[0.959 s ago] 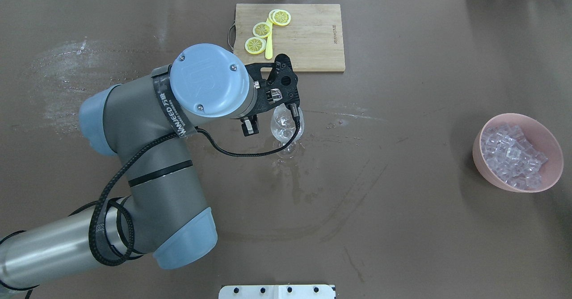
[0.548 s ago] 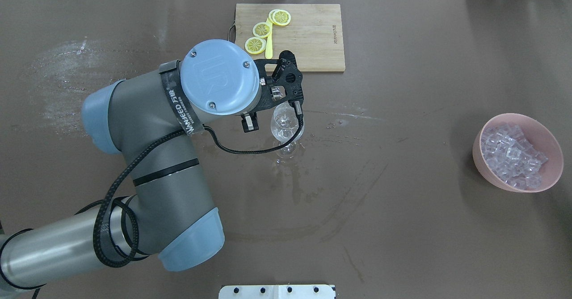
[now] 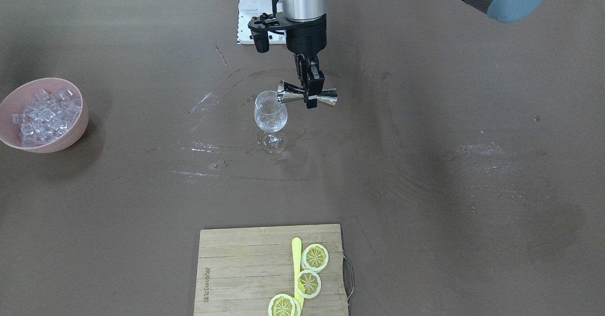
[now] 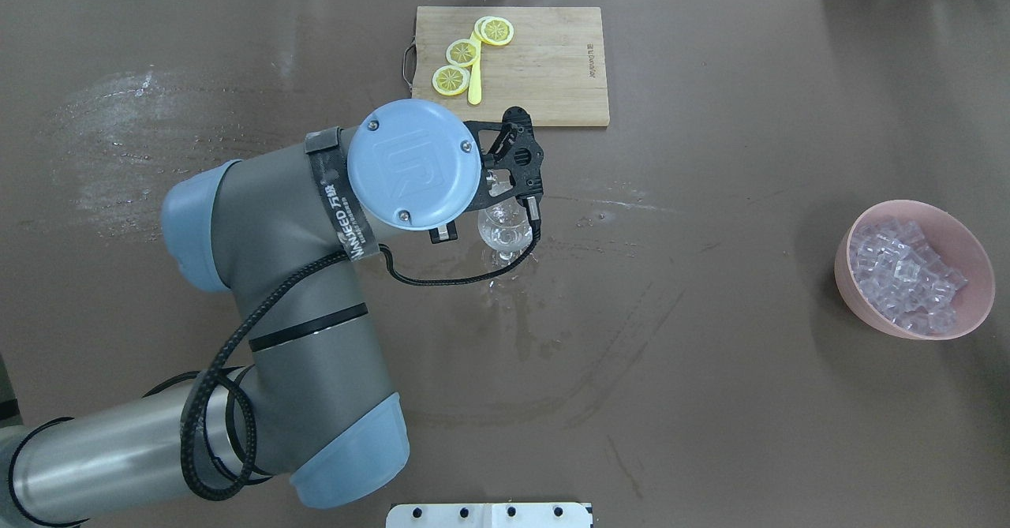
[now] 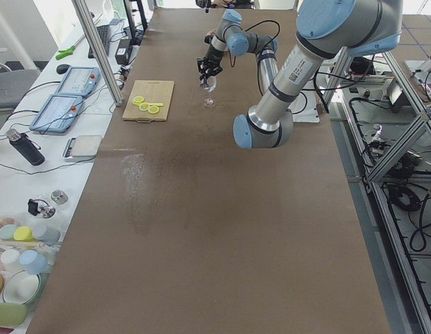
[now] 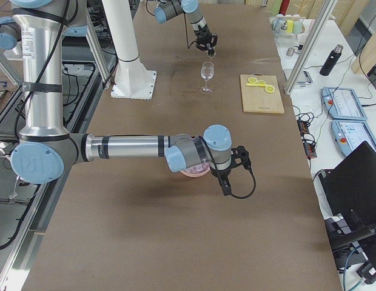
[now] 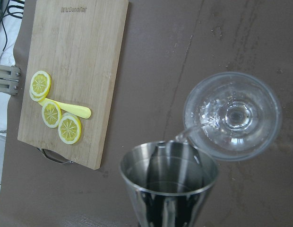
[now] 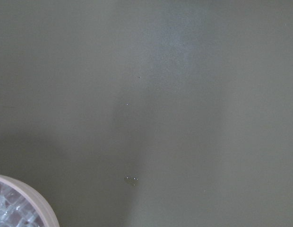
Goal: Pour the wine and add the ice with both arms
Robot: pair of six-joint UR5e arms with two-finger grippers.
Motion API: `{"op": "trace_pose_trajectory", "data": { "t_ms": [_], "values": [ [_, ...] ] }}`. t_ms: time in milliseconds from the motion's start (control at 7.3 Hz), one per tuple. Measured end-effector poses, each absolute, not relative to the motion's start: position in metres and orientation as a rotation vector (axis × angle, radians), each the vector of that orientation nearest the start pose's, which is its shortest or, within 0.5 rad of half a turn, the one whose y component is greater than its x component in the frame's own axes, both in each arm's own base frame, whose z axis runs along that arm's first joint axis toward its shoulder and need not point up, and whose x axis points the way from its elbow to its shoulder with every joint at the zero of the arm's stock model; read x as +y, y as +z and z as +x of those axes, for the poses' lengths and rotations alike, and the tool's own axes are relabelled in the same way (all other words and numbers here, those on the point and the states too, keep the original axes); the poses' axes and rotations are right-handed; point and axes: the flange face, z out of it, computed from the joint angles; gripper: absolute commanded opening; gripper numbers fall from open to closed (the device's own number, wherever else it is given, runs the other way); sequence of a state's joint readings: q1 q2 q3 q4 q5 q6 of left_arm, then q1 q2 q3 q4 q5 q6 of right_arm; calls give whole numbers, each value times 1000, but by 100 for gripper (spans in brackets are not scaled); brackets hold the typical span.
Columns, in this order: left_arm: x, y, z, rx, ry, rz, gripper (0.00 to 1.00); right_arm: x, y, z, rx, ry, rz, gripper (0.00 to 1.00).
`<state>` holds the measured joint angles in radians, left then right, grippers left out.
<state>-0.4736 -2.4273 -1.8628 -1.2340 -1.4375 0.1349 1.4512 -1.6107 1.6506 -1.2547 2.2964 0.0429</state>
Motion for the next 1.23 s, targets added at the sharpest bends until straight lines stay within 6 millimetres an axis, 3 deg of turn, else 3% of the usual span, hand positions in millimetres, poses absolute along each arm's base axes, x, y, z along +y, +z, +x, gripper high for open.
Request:
{"op": "trace_pose_trajectory", "data": {
  "t_ms": [1233],
  "values": [
    [-392, 56, 503, 137, 1147, 759, 0, -499, 610, 7, -752, -201, 274, 100]
  ]
}}
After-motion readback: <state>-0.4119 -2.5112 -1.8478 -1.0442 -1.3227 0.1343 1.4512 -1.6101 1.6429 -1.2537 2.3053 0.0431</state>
